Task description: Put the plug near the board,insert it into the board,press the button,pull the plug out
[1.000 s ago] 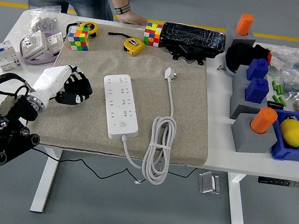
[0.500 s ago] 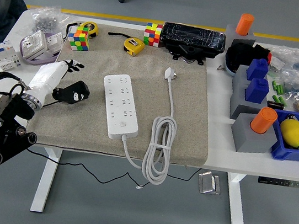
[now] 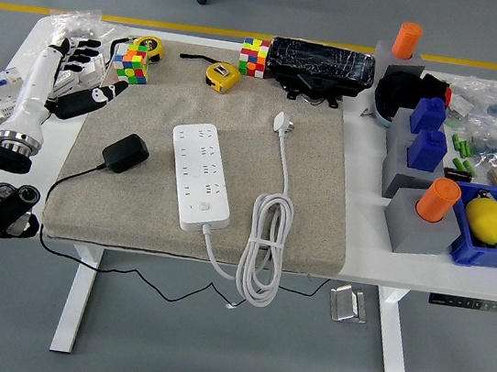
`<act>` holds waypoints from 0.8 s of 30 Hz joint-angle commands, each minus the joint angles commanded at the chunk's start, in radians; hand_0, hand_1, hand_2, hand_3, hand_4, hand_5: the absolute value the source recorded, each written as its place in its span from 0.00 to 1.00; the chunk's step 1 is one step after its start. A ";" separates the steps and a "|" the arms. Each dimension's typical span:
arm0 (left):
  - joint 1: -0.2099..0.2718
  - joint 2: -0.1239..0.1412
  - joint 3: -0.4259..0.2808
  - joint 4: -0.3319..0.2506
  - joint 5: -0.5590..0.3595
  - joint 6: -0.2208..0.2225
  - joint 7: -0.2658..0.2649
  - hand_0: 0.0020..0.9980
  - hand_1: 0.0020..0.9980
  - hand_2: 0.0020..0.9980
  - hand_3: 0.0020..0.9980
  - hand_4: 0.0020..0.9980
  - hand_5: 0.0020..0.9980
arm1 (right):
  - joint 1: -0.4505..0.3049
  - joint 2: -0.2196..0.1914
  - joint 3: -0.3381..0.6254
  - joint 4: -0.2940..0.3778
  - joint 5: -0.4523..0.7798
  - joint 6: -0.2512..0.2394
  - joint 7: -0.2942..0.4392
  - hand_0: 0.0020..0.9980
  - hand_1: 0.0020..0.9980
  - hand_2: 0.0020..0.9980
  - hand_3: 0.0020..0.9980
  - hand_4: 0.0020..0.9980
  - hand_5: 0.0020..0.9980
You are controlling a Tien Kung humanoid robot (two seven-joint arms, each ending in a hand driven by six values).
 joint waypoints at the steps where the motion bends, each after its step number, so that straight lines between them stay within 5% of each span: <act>1: 0.005 0.000 -0.015 -0.003 -0.009 -0.004 -0.001 0.58 0.64 0.58 0.64 0.89 0.36 | 0.002 0.000 -0.001 -0.001 0.000 -0.001 0.000 0.61 0.68 0.64 0.56 0.97 0.58; 11: 0.025 -0.002 -0.101 -0.014 0.004 -0.020 0.011 0.56 0.62 0.56 0.62 0.85 0.33 | 0.011 -0.001 -0.007 -0.004 0.001 -0.002 0.000 0.61 0.68 0.65 0.56 0.97 0.58; 24: 0.012 0.019 -0.130 -0.037 0.022 -0.032 0.038 0.56 0.62 0.57 0.62 0.83 0.31 | 0.013 0.003 0.001 -0.013 0.002 -0.004 0.000 0.61 0.68 0.65 0.56 0.97 0.58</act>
